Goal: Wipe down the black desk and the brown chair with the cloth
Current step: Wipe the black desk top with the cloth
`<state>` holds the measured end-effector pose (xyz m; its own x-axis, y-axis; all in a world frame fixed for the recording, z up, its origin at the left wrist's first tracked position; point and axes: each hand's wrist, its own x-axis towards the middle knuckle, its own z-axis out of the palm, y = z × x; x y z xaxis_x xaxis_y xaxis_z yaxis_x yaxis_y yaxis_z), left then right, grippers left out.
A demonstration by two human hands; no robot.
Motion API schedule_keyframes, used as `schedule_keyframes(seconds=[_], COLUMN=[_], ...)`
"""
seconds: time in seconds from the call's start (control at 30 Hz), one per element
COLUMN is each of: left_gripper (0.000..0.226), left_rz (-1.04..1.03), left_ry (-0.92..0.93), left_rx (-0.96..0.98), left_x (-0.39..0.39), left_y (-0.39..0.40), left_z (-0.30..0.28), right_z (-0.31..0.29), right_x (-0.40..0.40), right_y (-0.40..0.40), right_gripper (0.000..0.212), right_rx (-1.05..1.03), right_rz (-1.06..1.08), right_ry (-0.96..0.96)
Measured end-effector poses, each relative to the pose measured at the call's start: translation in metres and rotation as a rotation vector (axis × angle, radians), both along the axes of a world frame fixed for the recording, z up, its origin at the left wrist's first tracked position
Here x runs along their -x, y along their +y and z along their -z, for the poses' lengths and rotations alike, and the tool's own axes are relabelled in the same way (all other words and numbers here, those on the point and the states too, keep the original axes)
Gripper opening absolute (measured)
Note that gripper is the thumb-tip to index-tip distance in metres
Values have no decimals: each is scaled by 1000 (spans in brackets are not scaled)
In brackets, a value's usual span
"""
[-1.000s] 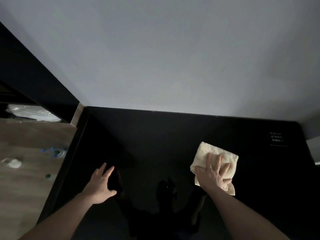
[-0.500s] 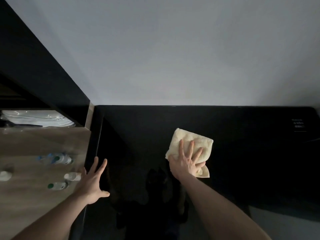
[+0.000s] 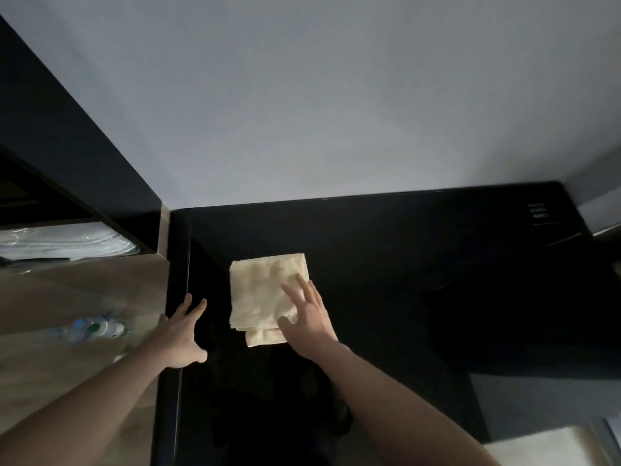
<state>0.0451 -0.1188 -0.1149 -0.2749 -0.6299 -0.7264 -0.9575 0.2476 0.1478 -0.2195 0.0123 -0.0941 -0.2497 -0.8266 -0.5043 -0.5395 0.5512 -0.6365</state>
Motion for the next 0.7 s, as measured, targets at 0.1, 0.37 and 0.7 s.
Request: schedule_keyframes(seconds=[0.1, 0.37, 0.7], left_gripper=[101, 95, 103], left_rz=[59, 235, 195], left_ry=[49, 111, -44], left_rx=[275, 76, 111], left_x=[49, 164, 87], left_y=[2, 21, -1], left_z=[-24, -15, 15], right_z=[1, 18, 25], right_x=[24, 42, 42], right_y=[45, 141, 153], right_gripper=[79, 110, 113], right_rx=[-87, -428, -433], right_rz=[42, 102, -5], right_ry=[143, 179, 230])
